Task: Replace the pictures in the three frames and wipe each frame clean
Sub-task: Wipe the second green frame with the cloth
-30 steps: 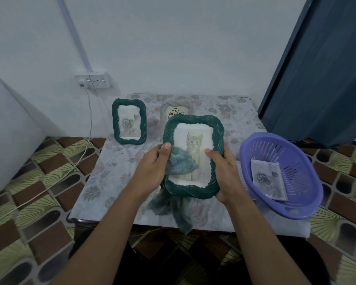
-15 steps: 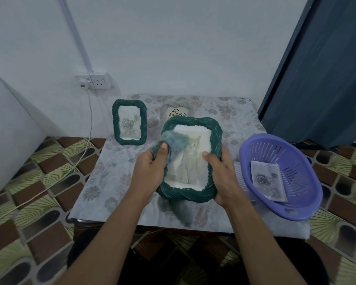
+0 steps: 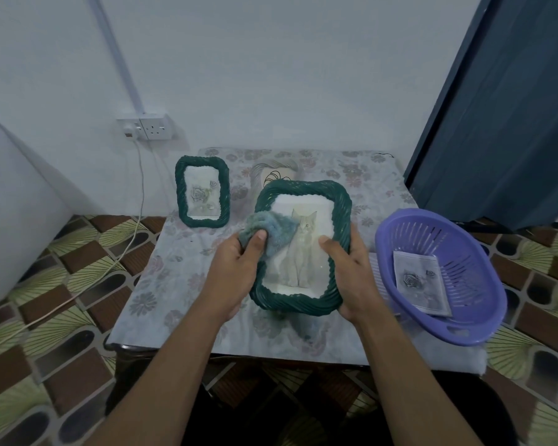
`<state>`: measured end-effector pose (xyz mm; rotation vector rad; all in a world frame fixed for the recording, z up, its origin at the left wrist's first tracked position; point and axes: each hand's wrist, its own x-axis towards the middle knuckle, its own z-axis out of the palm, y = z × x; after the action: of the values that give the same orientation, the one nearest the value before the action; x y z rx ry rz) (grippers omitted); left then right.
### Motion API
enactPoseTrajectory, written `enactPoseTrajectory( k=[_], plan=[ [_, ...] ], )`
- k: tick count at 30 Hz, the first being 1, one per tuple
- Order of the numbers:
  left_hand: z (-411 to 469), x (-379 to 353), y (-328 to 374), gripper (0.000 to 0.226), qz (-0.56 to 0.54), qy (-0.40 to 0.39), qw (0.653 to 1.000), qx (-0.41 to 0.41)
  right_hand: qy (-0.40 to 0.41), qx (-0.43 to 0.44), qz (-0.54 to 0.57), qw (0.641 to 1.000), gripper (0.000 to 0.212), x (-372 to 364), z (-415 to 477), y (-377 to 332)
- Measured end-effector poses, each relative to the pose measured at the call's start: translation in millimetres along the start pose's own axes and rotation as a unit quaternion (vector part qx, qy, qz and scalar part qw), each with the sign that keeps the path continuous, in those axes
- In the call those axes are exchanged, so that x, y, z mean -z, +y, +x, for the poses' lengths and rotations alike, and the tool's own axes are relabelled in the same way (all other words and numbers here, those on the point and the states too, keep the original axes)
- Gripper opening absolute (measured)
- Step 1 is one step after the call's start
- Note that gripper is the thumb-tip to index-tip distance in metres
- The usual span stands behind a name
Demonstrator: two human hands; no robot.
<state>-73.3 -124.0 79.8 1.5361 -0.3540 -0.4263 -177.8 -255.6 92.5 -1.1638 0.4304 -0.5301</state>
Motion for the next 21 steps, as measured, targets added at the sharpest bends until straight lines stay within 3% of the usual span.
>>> enactPoseTrajectory(
  k=[3, 8, 15, 18, 21],
  plan=[
    [-3, -5, 3, 0.063, 0.055, 0.072, 0.995, -0.046, -0.001, 0.015, -0.018, 1.000, 0.040, -4, -3, -1],
    [-2, -5, 8, 0.056, 0.107, 0.120, 0.987, -0.012, -0.010, 0.023, -0.036, 0.999, 0.039, -5, -5, -1],
    [-3, 4, -2, 0.019, -0.008, -0.057, 0.998, -0.029, -0.017, 0.021, -0.040, 0.999, 0.037, -4, -1, -4],
    [-3, 1, -3, 0.020, -0.017, 0.010, 0.999, -0.036, -0.021, 0.018, -0.047, 0.998, 0.039, -8, -2, -4],
    [-3, -2, 3, 0.042, 0.037, 0.064, 0.997, -0.024, -0.022, 0.020, -0.055, 0.998, 0.041, -10, -3, -2]
  ],
)
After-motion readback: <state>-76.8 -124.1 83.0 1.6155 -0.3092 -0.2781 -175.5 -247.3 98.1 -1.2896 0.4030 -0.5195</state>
